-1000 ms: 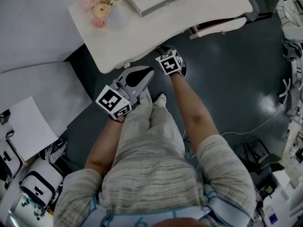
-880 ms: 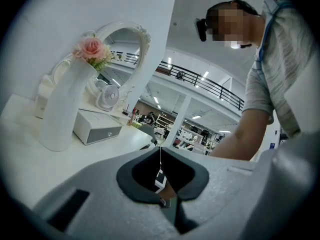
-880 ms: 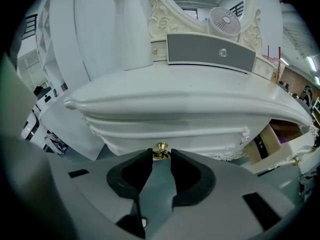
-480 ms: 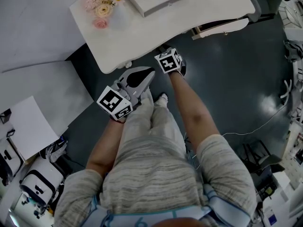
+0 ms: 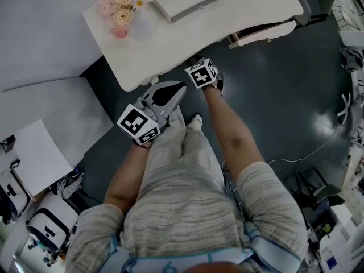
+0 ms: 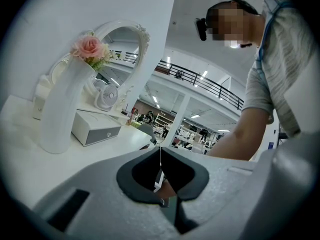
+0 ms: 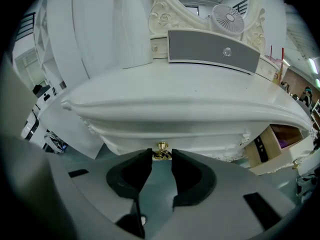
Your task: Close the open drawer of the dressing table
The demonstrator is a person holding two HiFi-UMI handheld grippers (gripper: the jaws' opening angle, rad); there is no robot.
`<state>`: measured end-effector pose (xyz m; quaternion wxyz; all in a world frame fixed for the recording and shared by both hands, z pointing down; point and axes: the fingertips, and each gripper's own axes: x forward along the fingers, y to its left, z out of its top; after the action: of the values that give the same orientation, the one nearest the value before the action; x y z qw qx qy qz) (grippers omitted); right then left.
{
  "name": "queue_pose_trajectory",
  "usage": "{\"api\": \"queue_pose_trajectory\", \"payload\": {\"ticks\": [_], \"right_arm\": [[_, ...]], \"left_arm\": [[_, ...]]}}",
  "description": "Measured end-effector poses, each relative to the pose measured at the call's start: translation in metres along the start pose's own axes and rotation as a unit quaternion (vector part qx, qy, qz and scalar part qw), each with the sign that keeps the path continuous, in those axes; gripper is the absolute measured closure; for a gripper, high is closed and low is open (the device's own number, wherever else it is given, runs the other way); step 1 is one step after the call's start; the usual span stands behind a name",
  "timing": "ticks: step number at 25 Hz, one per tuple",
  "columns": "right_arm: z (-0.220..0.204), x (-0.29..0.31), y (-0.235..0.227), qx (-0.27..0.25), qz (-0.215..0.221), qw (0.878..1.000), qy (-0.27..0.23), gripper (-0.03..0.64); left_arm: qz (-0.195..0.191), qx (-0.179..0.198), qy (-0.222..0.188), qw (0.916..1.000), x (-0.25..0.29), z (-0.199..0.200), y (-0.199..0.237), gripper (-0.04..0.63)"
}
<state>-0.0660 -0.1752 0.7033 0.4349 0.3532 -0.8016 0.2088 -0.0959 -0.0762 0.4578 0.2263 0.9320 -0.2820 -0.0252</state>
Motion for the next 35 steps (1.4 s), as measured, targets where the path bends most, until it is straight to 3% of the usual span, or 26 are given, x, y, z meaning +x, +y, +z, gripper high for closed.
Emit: {"api": "queue_pose_trajectory", "payload": {"ticks": [8, 20, 27, 35], "right_arm": [[-0.002, -0.017, -0.001, 0.002, -0.009, 1.0, -0.004, 0.515], [0.002, -0.081, -0.007, 0.024, -0.044, 0.998, -0.047, 0.568], [-0.008, -0.123, -0.007, 0.068, -0.081, 0.992, -0.066, 0.604], [-0.021, -0.161, 0.0, 0.1, -0.095, 0.986, -0.088, 0.607]], "left_arm": [[-0.006, 0.005, -0.001, 1.0, 0.001, 0.007, 0.0, 0.58], [-0.05, 0.027, 0.001, 0.9984, 0.007, 0.03, -0.009, 0.578], [-0.084, 0.041, 0.007, 0.9956, 0.008, 0.044, -0.02, 0.578], [-0.106, 0.06, 0.015, 0.9924, 0.015, 0.055, -0.034, 0.58]]}}
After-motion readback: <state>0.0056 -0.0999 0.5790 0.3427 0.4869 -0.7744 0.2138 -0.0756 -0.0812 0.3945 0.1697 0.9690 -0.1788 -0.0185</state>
